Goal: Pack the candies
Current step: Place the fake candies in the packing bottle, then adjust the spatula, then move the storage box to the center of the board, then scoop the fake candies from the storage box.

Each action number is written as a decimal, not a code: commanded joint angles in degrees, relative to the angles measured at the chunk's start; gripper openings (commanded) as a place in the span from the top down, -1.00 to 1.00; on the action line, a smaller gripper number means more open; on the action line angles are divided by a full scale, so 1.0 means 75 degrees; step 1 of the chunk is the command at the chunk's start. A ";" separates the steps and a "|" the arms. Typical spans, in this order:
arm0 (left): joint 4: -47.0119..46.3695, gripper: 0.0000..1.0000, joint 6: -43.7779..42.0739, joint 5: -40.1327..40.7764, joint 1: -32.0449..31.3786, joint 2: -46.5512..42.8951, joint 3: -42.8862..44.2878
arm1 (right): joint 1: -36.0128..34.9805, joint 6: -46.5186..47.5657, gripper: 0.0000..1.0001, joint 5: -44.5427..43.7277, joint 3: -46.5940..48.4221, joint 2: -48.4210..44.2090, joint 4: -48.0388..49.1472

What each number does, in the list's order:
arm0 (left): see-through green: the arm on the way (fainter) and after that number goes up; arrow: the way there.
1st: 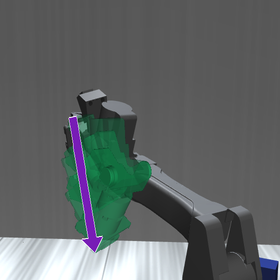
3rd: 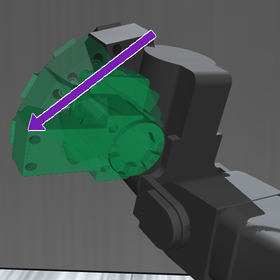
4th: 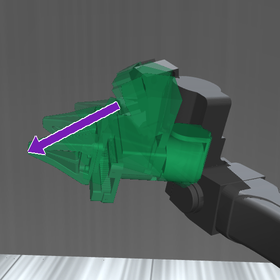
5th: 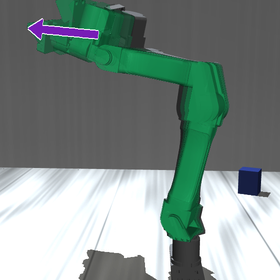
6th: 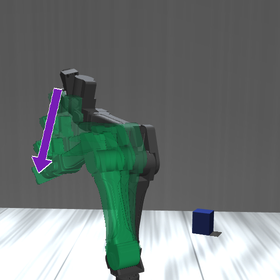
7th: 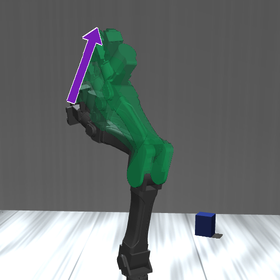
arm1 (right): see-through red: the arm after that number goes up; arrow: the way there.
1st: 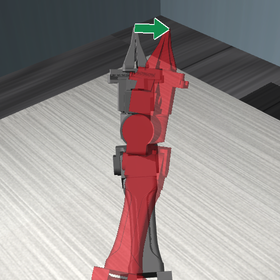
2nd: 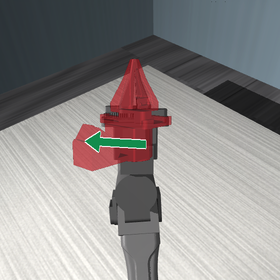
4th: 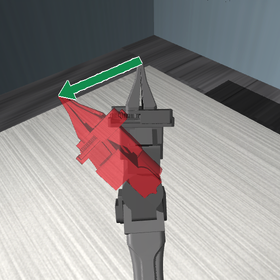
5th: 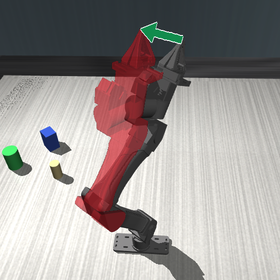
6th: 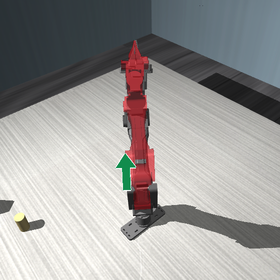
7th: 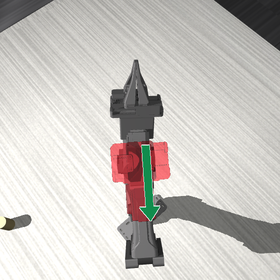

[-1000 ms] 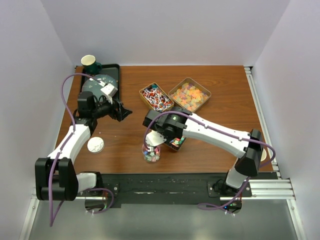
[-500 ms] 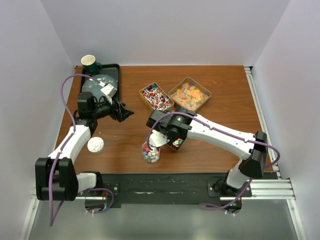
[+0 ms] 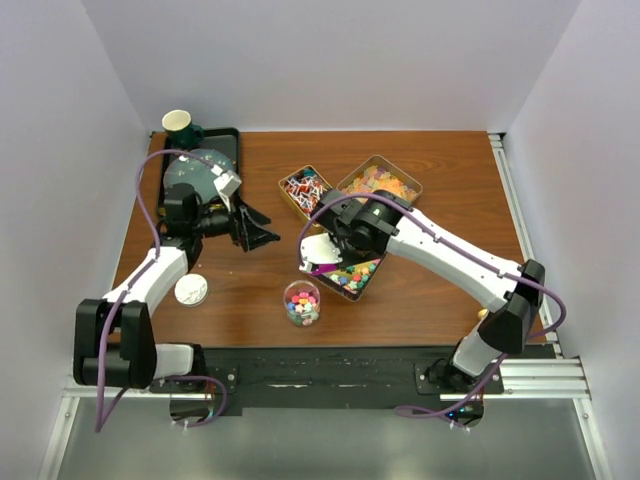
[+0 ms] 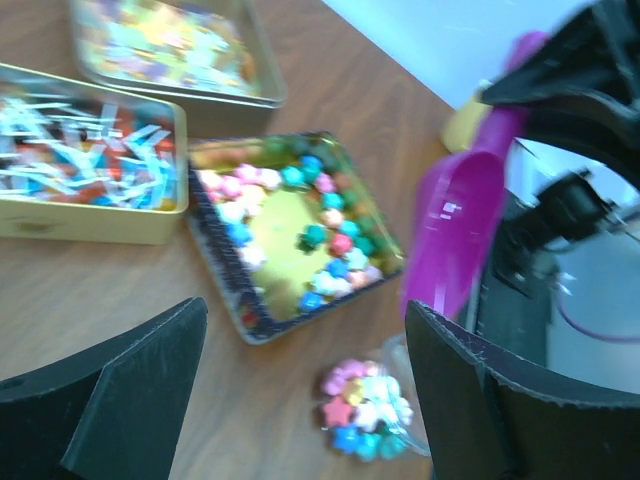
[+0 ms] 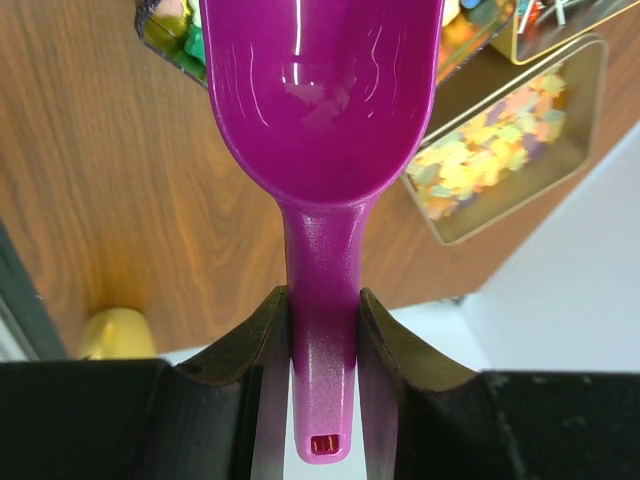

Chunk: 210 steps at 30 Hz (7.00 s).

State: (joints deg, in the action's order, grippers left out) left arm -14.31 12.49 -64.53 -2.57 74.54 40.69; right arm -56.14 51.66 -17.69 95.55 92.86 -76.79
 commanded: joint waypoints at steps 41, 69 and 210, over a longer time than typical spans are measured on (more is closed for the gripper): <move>0.3770 -0.31 -0.2075 0.3178 -0.2422 0.4123 0.3832 | 0.3570 -0.2153 1.00 0.0285 0.0045 0.0041 0.1895; 0.4099 0.46 -0.2204 0.5616 -0.1920 0.3128 0.2099 | 0.3934 -0.2236 1.00 0.0648 0.0034 0.0040 0.1895; 0.2342 0.26 0.0162 0.5640 -0.1639 0.1850 0.1760 | 0.3255 0.6786 1.00 -0.2433 0.0140 0.1002 0.2350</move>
State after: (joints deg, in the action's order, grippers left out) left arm 4.49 9.17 -23.09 -16.36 89.78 56.42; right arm -29.61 94.30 -27.73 96.16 101.10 -64.51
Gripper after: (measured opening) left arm 0.428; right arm 0.296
